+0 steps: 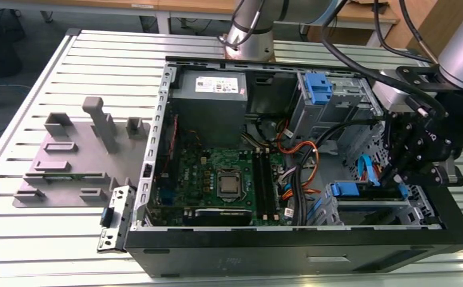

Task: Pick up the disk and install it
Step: 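Insert the second disk wire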

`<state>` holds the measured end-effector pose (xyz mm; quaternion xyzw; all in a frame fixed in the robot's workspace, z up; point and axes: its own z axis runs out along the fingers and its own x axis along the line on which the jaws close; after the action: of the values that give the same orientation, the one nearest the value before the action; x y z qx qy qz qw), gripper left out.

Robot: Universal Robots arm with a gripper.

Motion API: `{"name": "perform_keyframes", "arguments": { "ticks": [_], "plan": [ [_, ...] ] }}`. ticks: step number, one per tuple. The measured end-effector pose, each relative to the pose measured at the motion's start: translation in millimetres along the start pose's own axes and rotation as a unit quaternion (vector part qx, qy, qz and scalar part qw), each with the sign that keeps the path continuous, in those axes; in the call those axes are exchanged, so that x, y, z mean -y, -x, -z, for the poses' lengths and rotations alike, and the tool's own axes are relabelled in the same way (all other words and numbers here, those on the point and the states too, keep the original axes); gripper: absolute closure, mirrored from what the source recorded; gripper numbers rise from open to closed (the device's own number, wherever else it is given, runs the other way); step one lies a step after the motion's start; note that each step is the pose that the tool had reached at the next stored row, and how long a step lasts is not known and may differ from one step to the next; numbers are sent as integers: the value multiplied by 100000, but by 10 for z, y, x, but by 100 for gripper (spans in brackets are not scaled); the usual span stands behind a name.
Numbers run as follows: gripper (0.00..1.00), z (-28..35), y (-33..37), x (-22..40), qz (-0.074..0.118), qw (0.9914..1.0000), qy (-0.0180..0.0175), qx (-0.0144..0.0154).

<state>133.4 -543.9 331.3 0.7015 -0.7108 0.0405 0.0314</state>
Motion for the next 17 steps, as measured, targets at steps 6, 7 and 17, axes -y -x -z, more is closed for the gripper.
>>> {"name": "perform_keyframes", "arguments": {
  "ticks": [6, 7, 17],
  "plan": [
    [83, -11, 1, 0, 0, 100000, -2, -6],
    [83, -12, 1, 0, 2, 100000, -2, -3],
    [83, -45, 5, -1, 1, 100000, 0, -4]
  ]
}}
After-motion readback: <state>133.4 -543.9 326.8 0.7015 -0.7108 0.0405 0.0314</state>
